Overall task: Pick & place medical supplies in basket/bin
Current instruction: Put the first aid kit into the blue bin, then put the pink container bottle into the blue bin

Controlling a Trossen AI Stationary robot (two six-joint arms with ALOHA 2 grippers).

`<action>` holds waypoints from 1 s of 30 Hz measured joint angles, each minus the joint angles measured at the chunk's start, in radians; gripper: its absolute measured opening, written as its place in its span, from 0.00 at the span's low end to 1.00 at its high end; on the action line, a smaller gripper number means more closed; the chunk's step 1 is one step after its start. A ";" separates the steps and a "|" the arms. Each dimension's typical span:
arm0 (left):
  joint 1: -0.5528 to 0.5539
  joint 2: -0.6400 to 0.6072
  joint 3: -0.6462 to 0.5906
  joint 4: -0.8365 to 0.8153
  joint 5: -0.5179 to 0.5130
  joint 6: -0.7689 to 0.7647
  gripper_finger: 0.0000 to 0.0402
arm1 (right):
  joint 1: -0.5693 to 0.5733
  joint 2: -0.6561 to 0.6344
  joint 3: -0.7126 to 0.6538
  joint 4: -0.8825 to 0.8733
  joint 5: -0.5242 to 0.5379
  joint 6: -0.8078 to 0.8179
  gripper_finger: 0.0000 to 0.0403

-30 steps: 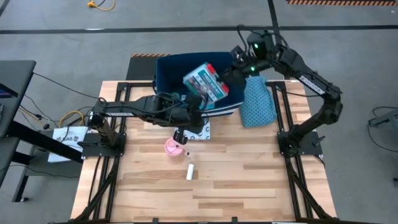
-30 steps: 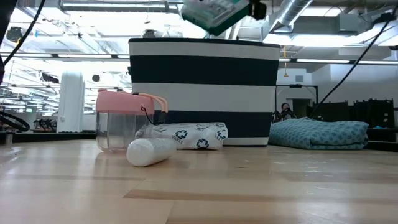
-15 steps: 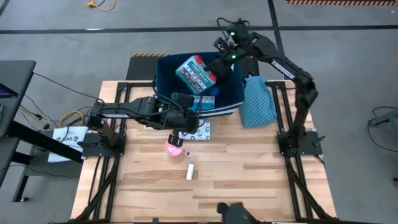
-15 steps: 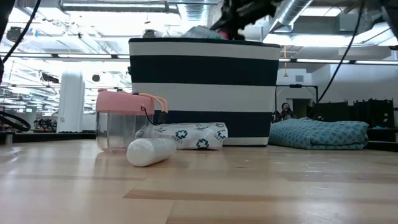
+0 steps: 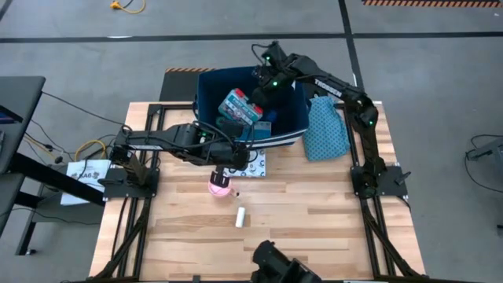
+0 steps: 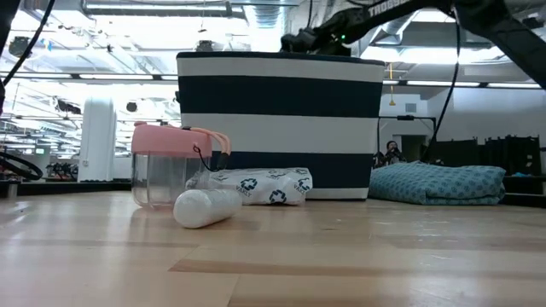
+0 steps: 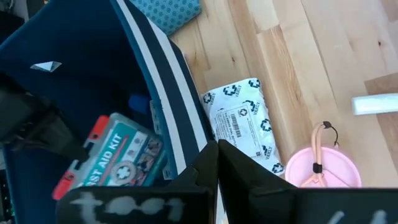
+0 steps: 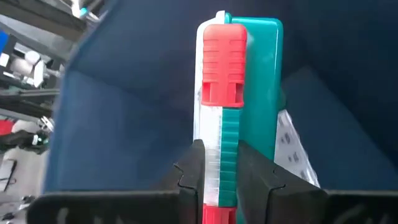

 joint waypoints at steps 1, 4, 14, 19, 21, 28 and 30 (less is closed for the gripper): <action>0.000 0.000 0.000 0.000 0.000 0.000 0.00 | 0.004 0.010 0.000 -0.003 0.000 -0.003 0.13; -0.005 0.000 0.000 0.000 0.000 0.000 0.00 | 0.009 0.021 0.000 -0.024 0.029 -0.033 0.13; -0.008 0.000 0.000 0.000 0.001 -0.001 0.00 | 0.028 0.048 0.001 -0.071 0.095 -0.085 0.13; -0.009 0.001 0.000 0.000 0.002 -0.002 0.00 | 0.037 0.048 0.001 -0.067 0.115 -0.086 0.13; -0.009 0.001 0.000 0.000 0.003 -0.002 0.00 | 0.039 0.048 0.001 -0.066 0.130 -0.087 0.15; -0.009 0.001 0.000 0.000 0.009 -0.006 0.00 | 0.043 0.040 0.010 -0.077 0.190 -0.085 0.52; -0.009 0.001 0.000 0.000 0.009 -0.016 0.00 | 0.042 0.038 0.027 -0.085 0.191 -0.085 0.61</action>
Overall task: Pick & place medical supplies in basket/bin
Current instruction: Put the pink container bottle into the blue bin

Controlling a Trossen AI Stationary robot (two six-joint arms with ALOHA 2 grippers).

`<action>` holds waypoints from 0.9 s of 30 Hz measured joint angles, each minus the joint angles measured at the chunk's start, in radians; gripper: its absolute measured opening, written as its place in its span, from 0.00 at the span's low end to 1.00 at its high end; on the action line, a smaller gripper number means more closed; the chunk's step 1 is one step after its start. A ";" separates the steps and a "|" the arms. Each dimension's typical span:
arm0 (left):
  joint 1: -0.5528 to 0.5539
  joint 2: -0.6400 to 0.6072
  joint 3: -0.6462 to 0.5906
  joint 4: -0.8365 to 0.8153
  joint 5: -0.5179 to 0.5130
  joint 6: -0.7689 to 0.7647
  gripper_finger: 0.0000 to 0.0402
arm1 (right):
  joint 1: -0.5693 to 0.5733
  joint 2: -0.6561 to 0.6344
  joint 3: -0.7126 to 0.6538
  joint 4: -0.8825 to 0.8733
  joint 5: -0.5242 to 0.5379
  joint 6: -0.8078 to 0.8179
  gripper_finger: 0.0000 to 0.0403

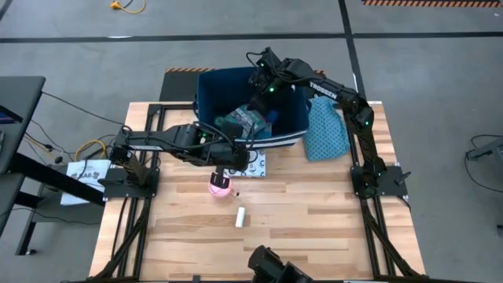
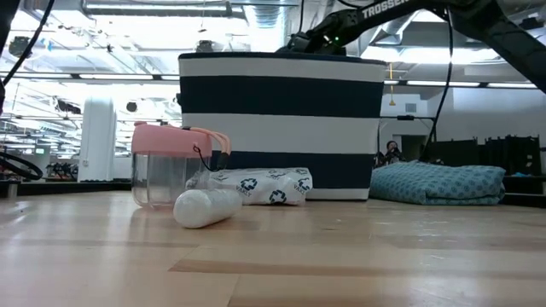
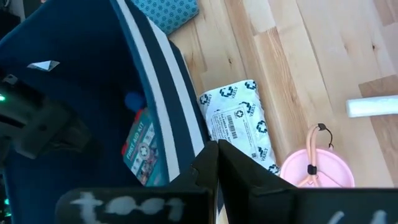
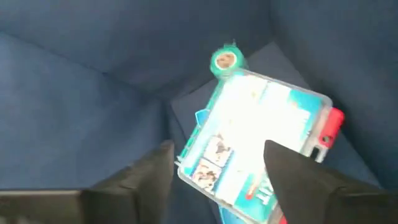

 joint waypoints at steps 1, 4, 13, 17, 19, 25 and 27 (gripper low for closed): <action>0.000 0.000 0.000 0.000 0.000 -0.005 0.00 | -0.001 0.000 0.015 -0.015 0.000 0.000 0.65; 0.000 -0.006 0.000 -0.001 0.001 -0.014 0.00 | -0.009 0.000 0.077 -0.081 -0.005 -0.012 0.71; 0.018 -0.084 0.000 -0.014 -0.030 -0.038 0.00 | -0.009 -0.100 0.193 -0.155 -0.005 -0.026 0.73; 0.036 -0.111 0.000 -0.136 -0.035 -0.141 0.00 | 0.009 -0.189 0.193 -0.163 0.017 -0.025 0.73; 0.027 -0.135 -0.010 -0.145 0.002 -0.185 0.00 | 0.021 -0.237 0.193 -0.166 0.050 -0.020 0.73; -0.057 -0.265 -0.069 -0.127 0.096 -0.326 0.00 | 0.047 -0.364 0.193 -0.188 0.101 0.007 0.74; -0.074 -0.303 -0.110 -0.072 0.078 -0.369 0.00 | 0.062 -0.408 0.193 -0.200 0.104 0.017 0.74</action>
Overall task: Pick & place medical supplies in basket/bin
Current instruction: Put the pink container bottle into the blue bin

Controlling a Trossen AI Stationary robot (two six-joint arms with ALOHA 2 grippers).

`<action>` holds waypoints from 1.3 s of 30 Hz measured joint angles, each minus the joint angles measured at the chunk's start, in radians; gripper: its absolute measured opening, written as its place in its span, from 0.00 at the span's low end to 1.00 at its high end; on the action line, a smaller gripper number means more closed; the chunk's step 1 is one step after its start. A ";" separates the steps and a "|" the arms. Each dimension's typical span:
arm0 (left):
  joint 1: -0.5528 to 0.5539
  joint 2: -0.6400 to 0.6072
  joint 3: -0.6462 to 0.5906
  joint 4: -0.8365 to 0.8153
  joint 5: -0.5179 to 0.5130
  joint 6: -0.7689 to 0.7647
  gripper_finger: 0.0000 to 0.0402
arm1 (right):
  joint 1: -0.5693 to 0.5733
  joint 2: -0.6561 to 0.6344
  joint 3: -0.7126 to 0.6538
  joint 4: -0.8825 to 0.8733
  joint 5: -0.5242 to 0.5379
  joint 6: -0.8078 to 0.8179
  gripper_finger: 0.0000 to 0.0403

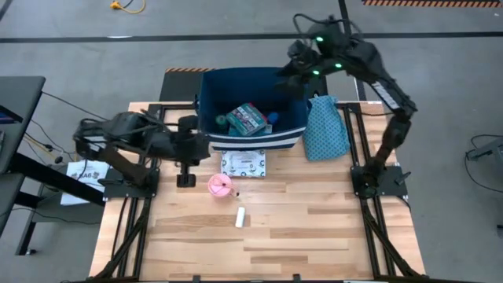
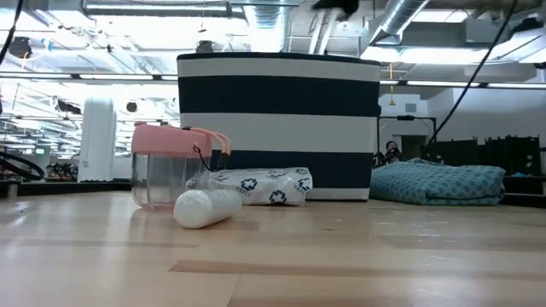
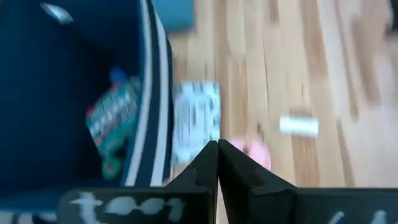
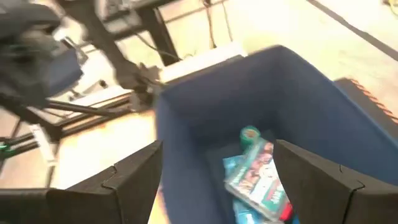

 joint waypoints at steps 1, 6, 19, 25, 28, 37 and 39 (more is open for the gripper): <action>-0.010 -0.026 -0.028 0.054 -0.016 -0.008 0.00 | 0.008 -0.022 0.000 -0.006 -0.001 0.007 0.74; -0.035 -0.197 -0.295 0.441 -0.038 0.018 0.00 | 0.071 -0.121 0.000 -0.046 0.042 0.020 0.74; -0.057 -0.628 -1.281 1.450 0.010 -0.021 0.00 | 0.404 -0.246 -0.044 -0.288 0.391 0.157 0.74; -0.103 -0.784 -1.448 1.533 -0.001 -0.037 0.00 | 0.650 -0.253 -0.162 -0.302 0.689 0.423 0.74; -0.125 -0.858 -1.479 1.501 -0.001 -0.038 0.00 | 0.778 -0.256 -0.248 -0.260 0.834 0.564 0.74; -0.148 -1.001 -1.544 1.439 0.026 -0.027 0.00 | 1.001 -0.221 -0.622 0.081 0.987 0.958 0.74; -0.148 -1.009 -1.544 1.424 0.036 -0.027 0.00 | 1.029 -0.202 -0.717 0.224 1.010 0.984 0.74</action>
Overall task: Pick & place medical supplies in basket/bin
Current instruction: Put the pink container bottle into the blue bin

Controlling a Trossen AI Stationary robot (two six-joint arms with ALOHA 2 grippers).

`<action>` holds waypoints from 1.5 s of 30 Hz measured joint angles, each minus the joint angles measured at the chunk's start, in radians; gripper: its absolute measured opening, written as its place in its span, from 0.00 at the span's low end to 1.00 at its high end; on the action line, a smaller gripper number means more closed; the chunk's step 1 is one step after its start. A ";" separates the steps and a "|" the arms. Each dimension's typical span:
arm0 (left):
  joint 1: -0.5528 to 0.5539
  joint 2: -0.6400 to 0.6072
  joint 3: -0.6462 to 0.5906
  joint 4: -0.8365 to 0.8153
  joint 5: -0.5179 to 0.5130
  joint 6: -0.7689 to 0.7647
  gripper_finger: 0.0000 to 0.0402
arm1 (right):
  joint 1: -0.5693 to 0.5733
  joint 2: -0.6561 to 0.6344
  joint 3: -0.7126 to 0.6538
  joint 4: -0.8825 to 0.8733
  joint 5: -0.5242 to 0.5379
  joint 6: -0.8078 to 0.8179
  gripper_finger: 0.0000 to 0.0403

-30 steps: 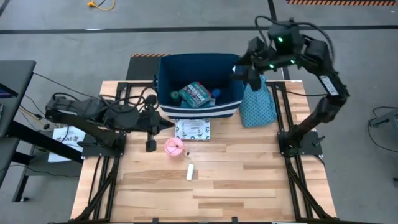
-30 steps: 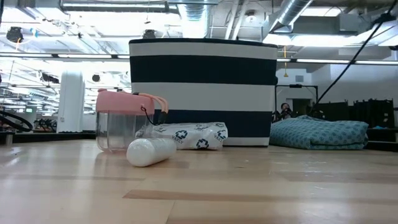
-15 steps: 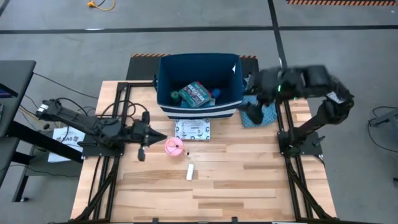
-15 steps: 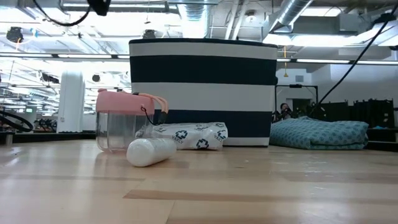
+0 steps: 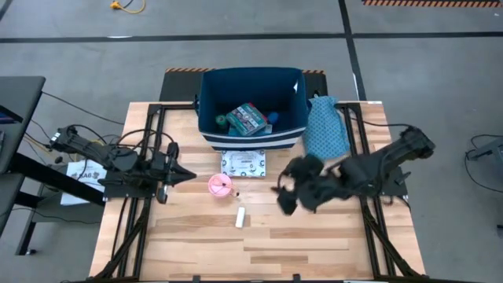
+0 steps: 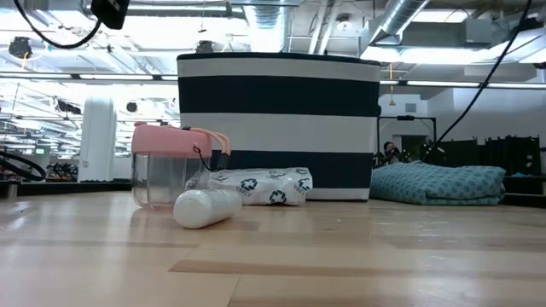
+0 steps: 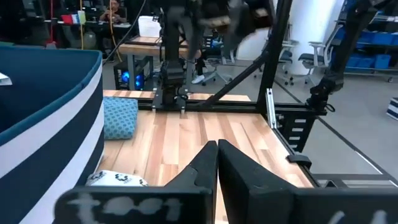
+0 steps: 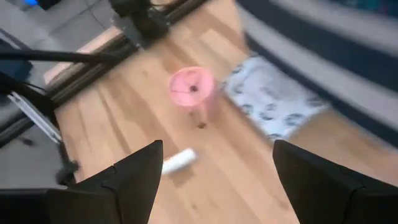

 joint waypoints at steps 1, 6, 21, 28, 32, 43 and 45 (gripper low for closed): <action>0.000 0.000 0.000 -0.005 0.004 0.000 0.00 | 0.003 0.017 -0.033 0.097 0.012 0.003 0.74; 0.000 0.000 0.000 -0.024 0.065 0.002 0.00 | -0.019 0.152 -0.125 0.431 0.033 0.004 0.74; 0.000 0.008 0.000 -0.071 0.120 -0.009 0.00 | -0.090 0.422 -0.123 0.673 -0.134 -0.062 0.74; 0.000 0.009 0.000 -0.072 0.119 -0.011 0.00 | -0.095 0.423 -0.123 0.618 -0.154 -0.196 0.74; 0.000 0.009 0.000 -0.075 0.118 -0.011 0.00 | -0.104 0.425 -0.125 0.588 -0.158 -0.288 0.74; 0.000 0.009 0.000 -0.077 0.118 -0.010 0.00 | -0.159 0.425 -0.124 0.587 -0.176 -0.416 0.74; 0.000 0.009 0.000 -0.077 0.118 -0.010 0.00 | -0.170 0.425 -0.124 0.587 -0.207 -0.399 0.74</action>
